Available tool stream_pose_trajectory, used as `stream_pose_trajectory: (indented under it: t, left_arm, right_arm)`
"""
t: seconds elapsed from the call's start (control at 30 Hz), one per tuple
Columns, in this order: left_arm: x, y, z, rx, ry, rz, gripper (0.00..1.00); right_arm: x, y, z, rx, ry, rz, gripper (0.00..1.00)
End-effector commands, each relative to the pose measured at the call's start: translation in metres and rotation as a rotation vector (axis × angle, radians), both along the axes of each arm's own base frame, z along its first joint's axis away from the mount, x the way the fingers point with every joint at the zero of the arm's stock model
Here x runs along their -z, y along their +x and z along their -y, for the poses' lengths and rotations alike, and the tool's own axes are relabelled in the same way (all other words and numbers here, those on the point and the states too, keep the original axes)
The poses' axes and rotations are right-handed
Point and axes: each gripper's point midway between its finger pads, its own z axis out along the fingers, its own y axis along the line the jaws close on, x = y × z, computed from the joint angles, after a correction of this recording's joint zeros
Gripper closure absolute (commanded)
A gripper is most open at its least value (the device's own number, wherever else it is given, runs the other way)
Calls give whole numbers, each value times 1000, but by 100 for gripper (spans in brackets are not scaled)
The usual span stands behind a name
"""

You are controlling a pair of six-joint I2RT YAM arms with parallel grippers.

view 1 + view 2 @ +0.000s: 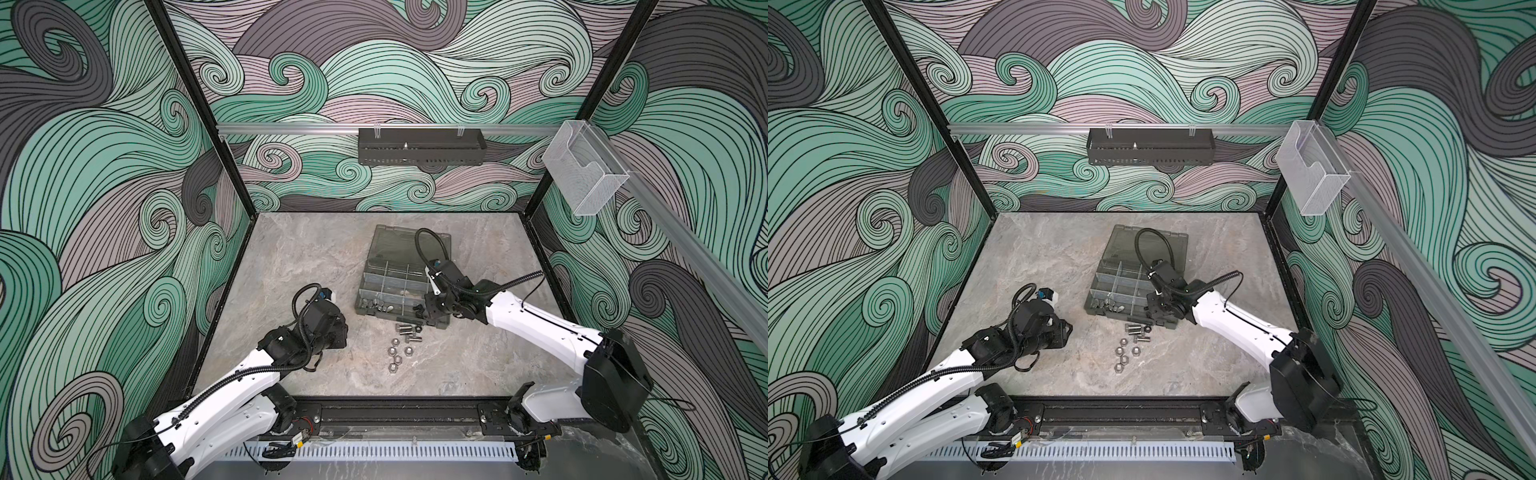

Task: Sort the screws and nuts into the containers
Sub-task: 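Carry the black nut with the right gripper into the box compartment, release, then return the right gripper to the pile and close on another black nut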

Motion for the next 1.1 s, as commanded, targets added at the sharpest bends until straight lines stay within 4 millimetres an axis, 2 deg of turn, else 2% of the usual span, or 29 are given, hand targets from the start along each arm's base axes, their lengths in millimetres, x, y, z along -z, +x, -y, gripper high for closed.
stream_pose_trajectory:
  t: [0.0,0.2,0.43,0.6,0.7,0.83,1.07]
  left_arm:
    - [-1,-2,-6,-22,-1,-4,63]
    - [-3,-3,-6,-22,-10,0,63]
    - [-6,-2,-5,-14,-12,10,63]
    - [-7,-3,-6,-14,-11,11,63]
    - [-6,-3,-7,-16,-9,12,63]
    - [-5,-5,-9,-25,-9,11,63]
    - [-2,-5,-11,-34,-11,16,63]
  right_arm:
    - [1,15,11,-24,-55,0,85]
    - [2,41,26,21,-44,3,85]
    - [12,48,26,17,-44,-27,84]
    - [11,50,27,26,-41,-25,70]
    - [4,50,27,25,-34,-9,67]
    - [-5,41,27,25,-10,-12,67]
    - [-16,5,26,-2,12,-3,67]
